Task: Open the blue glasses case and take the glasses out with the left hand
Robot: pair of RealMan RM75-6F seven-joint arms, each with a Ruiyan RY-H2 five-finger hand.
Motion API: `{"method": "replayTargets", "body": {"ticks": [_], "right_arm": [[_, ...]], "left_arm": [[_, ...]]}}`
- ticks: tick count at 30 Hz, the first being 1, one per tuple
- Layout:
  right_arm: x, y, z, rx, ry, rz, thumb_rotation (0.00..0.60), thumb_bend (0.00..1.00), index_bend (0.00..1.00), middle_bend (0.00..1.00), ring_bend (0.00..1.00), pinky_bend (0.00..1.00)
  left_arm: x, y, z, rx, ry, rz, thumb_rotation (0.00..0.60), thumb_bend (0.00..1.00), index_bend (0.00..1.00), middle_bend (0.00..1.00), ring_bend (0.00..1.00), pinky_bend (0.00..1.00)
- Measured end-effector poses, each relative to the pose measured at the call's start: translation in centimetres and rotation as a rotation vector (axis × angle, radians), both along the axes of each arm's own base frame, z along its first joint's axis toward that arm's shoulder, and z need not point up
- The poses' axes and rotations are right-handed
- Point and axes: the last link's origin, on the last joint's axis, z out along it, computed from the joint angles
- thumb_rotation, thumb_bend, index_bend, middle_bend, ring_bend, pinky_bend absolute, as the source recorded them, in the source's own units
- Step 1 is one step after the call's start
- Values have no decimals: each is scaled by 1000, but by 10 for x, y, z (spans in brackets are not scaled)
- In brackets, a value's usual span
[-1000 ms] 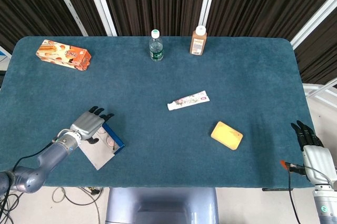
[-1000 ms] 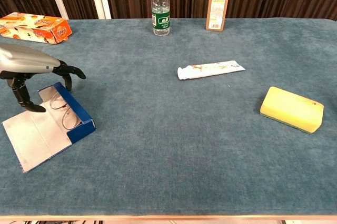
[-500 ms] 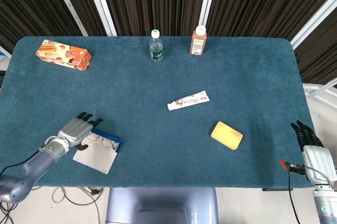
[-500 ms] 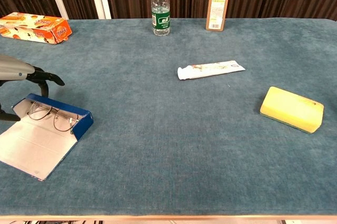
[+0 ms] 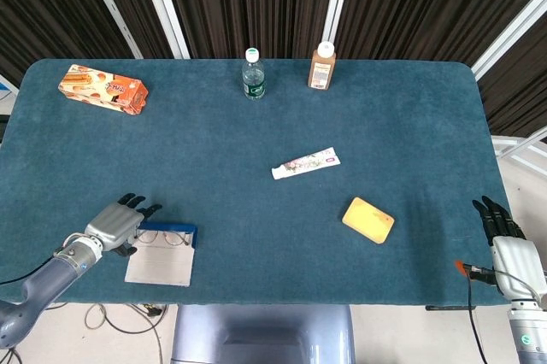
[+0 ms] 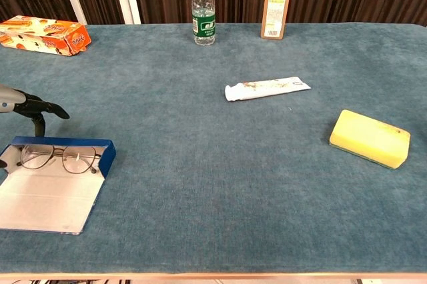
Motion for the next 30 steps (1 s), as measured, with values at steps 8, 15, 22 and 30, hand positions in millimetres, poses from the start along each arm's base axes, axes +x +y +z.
{"method": "replayTargets", "body": {"ticks": [8, 15, 22, 30], "right_arm": [[0, 0, 0, 1, -2, 0, 600, 233, 0, 0, 0, 187], [0, 0, 0, 1, -2, 0, 600, 234, 0, 0, 0, 187], [1, 0, 0, 3, -2, 1, 600, 234, 0, 0, 0, 187], [1, 0, 0, 4, -5, 2, 600, 235, 0, 0, 0, 187]], "left_arm": [[-7, -7, 5, 0, -2, 13, 600, 248, 1, 297, 0, 18], [-8, -3, 9, 62, -35, 22, 600, 248, 15, 304, 0, 20], [2, 2, 5, 200, -110, -9, 600, 248, 46, 382, 1, 24], [18, -6, -24, 274, -144, -46, 600, 248, 107, 488, 144, 205]]}}
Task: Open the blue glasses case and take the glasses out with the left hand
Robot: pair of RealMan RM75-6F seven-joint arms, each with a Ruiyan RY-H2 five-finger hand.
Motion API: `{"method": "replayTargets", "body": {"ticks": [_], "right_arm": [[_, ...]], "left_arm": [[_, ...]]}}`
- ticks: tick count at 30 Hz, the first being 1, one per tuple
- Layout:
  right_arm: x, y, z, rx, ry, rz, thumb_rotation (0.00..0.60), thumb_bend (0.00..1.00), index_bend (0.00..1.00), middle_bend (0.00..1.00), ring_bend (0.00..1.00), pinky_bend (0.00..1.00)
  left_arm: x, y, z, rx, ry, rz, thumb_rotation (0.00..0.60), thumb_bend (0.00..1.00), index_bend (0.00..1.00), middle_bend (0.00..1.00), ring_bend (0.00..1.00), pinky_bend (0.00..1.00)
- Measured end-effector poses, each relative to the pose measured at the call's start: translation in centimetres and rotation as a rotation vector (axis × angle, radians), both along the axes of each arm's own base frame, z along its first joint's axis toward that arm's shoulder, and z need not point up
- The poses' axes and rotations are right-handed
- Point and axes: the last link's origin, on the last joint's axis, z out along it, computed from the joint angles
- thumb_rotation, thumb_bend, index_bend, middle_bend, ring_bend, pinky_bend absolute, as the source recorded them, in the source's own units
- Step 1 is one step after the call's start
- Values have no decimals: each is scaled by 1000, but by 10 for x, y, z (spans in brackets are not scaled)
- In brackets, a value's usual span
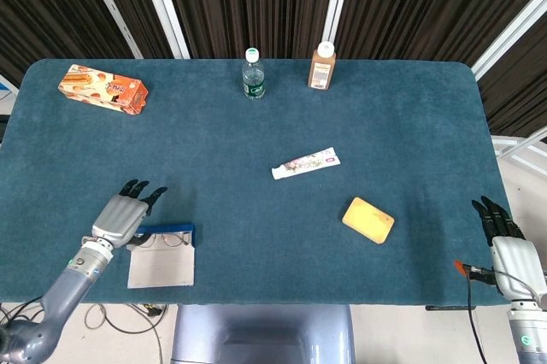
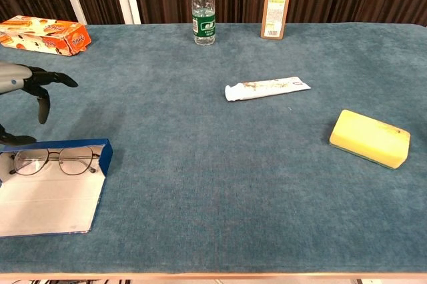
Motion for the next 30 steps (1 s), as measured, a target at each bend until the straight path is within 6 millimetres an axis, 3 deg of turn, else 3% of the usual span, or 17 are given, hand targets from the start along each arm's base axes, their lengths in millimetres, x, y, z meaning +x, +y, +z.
{"method": "replayTargets", "body": {"ticks": [3, 5, 8, 10, 13, 24, 30], "right_arm": [[0, 0, 0, 1, -1, 0, 600, 235, 0, 0, 0, 187], [0, 0, 0, 2, -2, 0, 600, 236, 0, 0, 0, 187], [0, 0, 0, 3, -2, 1, 600, 236, 0, 0, 0, 187], [0, -1, 0, 3, -3, 2, 600, 236, 0, 0, 0, 187], [0, 0, 0, 4, -4, 2, 600, 236, 0, 0, 0, 187], [0, -1, 0, 5, -6, 1, 600, 237, 0, 0, 0, 187], [1, -1, -1, 5, -7, 2, 600, 236, 0, 0, 0, 187]], "left_arm": [[4, 0, -6, 33, -2, -9, 600, 248, 140, 600, 336, 502], [7, 1, -8, 57, -8, -11, 600, 248, 161, 736, 508, 710], [11, 2, -9, 91, -24, -12, 600, 248, 211, 933, 741, 917], [12, 2, -10, 99, -30, -9, 600, 248, 251, 992, 846, 984], [13, 0, -10, 99, -30, 2, 600, 248, 286, 1000, 904, 1000], [14, -10, -11, 72, -29, 65, 600, 248, 293, 1000, 916, 1000], [12, -13, -10, 71, -20, 94, 600, 248, 345, 1000, 918, 1000]]}}
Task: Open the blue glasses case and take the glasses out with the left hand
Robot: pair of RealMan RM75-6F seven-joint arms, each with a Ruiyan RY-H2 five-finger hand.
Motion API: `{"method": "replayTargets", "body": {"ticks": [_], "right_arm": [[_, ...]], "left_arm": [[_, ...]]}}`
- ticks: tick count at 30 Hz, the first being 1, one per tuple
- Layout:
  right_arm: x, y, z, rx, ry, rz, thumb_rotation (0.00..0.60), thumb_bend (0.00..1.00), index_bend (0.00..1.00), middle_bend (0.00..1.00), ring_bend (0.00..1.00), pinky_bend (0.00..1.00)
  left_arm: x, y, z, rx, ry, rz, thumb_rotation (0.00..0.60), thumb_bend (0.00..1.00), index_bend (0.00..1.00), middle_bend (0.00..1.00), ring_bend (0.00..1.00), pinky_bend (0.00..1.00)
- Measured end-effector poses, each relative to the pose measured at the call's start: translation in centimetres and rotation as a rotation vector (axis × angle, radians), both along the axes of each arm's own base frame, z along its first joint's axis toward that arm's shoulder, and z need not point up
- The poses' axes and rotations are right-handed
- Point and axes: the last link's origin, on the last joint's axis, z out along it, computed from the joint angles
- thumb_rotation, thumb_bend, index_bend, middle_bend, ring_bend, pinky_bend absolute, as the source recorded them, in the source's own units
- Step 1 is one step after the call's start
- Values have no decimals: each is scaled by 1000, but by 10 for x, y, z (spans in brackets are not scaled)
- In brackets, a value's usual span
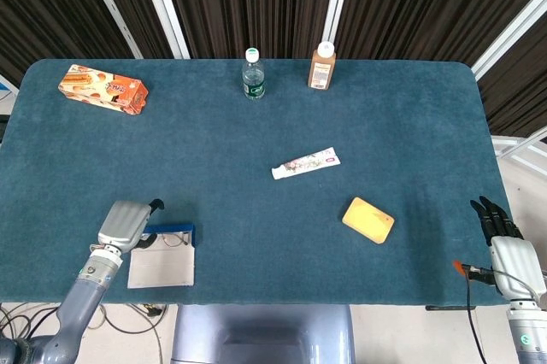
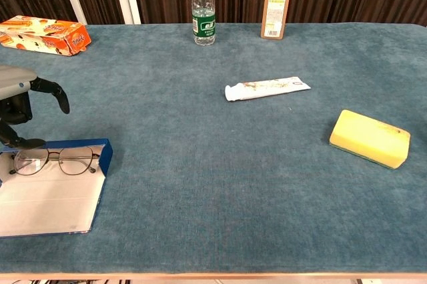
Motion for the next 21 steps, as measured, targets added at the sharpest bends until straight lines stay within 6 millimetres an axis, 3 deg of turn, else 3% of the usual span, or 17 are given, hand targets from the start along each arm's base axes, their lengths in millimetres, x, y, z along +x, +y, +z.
{"method": "replayTargets", "body": {"ticks": [5, 21], "right_arm": [[0, 0, 0, 0, -2, -1, 600, 236, 0, 0, 0, 187], [0, 0, 1, 0, -6, -1, 600, 237, 0, 0, 0, 187]], "left_arm": [[-1, 0, -5, -4, 1, 29, 600, 249, 404, 1000, 918, 1000], [-1, 2, -22, -6, -2, 86, 600, 309, 425, 1000, 918, 1000]]}}
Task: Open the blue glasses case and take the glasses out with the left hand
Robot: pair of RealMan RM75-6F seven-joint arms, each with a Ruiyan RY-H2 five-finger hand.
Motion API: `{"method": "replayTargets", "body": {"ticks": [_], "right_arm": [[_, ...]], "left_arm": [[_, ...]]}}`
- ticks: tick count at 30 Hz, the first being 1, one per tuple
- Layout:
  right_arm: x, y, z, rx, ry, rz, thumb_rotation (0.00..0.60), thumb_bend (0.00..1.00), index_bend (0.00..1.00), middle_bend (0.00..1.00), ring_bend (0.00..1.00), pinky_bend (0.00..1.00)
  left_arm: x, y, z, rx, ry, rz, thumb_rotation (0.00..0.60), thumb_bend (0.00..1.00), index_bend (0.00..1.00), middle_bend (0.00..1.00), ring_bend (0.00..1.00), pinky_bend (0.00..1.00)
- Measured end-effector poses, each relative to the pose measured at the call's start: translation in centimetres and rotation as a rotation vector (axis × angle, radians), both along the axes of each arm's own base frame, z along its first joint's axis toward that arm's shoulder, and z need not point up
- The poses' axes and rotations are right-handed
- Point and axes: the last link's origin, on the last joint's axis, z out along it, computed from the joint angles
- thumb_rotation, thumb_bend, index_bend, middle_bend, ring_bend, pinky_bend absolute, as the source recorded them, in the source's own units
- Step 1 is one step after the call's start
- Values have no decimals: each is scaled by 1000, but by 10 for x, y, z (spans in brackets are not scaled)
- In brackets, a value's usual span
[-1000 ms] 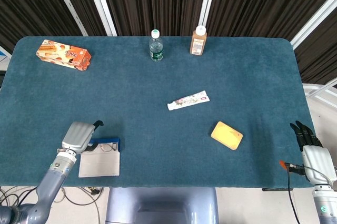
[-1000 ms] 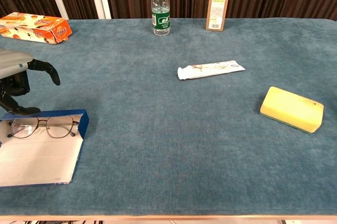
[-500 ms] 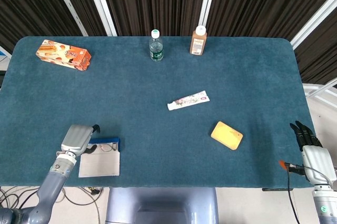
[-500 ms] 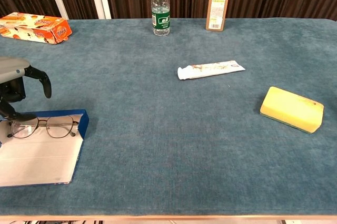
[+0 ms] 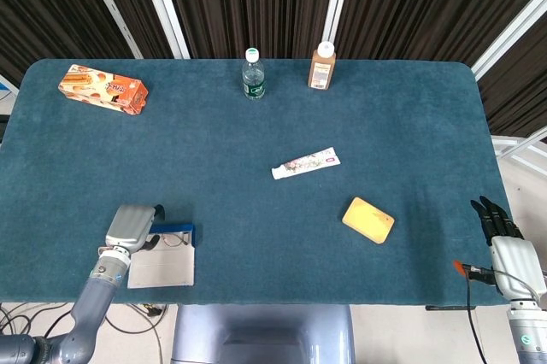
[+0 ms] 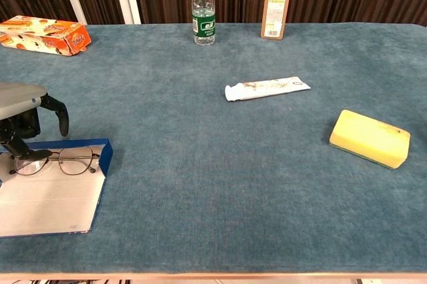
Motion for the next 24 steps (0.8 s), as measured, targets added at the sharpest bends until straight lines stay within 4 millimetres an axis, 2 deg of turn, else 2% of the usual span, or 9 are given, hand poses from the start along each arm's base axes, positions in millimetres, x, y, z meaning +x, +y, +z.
{"method": "replayTargets", "body": {"ticks": [7, 14, 24], "right_arm": [[0, 0, 0, 0, 0, 0, 600, 237, 0, 0, 0, 187], [0, 0, 0, 0, -1, 0, 600, 237, 0, 0, 0, 187], [0, 0, 0, 0, -1, 0, 600, 237, 0, 0, 0, 187]], "left_arm": [[-1, 0, -2, -4, -6, 11, 600, 312, 437, 1000, 918, 1000], [-1, 0, -3, -4, -14, 15, 600, 368, 453, 1000, 918, 1000], [-2, 0, -4, -9, -16, 17, 600, 374, 477, 1000, 918, 1000]]}}
